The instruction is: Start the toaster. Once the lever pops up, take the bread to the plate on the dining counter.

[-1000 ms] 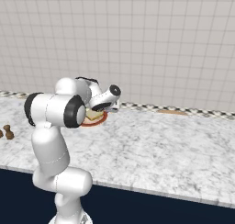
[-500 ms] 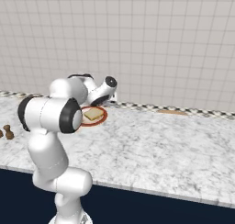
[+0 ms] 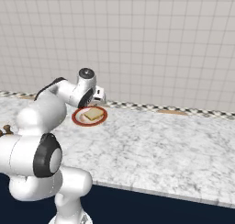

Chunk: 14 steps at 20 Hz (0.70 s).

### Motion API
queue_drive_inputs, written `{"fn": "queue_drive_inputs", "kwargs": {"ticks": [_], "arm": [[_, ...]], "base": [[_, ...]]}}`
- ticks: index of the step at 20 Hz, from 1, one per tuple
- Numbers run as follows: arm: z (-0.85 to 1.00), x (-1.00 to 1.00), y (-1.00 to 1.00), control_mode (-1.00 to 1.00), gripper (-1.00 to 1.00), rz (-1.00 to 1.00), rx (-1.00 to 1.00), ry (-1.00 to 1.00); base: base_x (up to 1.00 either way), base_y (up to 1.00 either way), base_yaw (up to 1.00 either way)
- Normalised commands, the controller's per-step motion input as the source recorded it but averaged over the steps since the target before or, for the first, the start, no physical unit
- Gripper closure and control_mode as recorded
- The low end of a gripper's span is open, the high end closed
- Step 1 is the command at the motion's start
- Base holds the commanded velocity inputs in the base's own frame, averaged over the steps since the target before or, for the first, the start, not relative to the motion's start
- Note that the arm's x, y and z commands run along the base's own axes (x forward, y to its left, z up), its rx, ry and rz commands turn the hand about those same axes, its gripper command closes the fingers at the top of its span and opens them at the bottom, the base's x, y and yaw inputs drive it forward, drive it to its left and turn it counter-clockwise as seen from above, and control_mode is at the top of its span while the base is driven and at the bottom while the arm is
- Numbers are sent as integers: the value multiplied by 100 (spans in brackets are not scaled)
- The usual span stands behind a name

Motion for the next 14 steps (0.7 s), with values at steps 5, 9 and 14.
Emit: {"fn": "queue_drive_inputs", "kwargs": {"ticks": [5, 9, 14], "arm": [[25, -100, 0, -100, -100, -27, 0, -3], [33, -100, 0, -100, -100, -24, 0, -8], [34, -100, 0, -100, -100, -19, 0, -21]], "base": [[0, 0, 0], [0, 0, 0], [0, 0, 0]]}}
